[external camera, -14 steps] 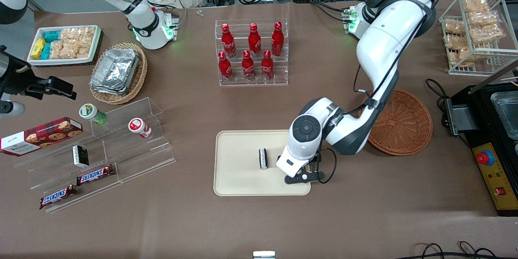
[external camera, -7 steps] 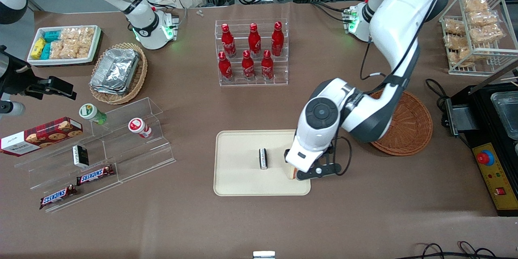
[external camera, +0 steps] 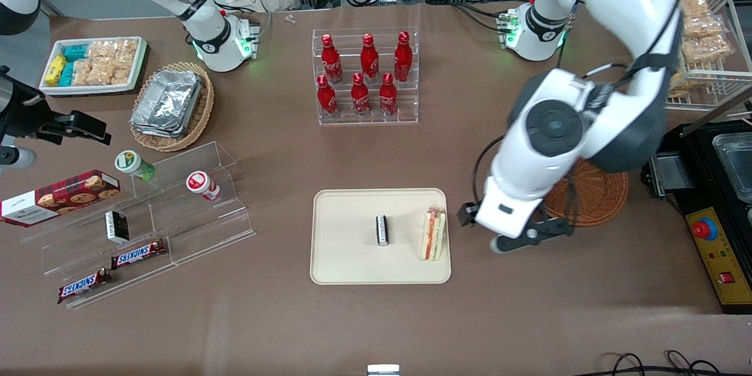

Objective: Place sandwich from basket to tray

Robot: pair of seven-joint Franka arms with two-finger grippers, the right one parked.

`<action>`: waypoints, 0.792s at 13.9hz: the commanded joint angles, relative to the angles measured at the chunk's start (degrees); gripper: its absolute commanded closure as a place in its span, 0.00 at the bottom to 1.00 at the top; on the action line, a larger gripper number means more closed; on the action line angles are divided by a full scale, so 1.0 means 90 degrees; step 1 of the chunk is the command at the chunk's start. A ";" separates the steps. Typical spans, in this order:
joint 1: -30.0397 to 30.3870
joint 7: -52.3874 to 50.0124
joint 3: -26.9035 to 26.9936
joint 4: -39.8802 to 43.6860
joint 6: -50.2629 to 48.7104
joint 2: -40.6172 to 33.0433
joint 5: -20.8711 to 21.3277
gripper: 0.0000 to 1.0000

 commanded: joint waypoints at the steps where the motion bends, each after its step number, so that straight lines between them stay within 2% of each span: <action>1: 0.0957 0.1111 -0.0232 -0.1364 0.0012 -0.1311 -0.0561 0.00; 3: 0.0959 0.1931 0.0653 -0.1998 0.0021 -0.2034 -0.1312 0.00; 4: 0.0959 0.2612 0.1006 -0.2273 0.0041 -0.2347 -0.1499 0.00; 9: 0.0988 0.5192 0.2413 -0.3591 0.0178 -0.3569 -0.2154 0.00; 11: 0.1017 0.5878 0.2746 -0.3934 0.0197 -0.3911 -0.2165 0.00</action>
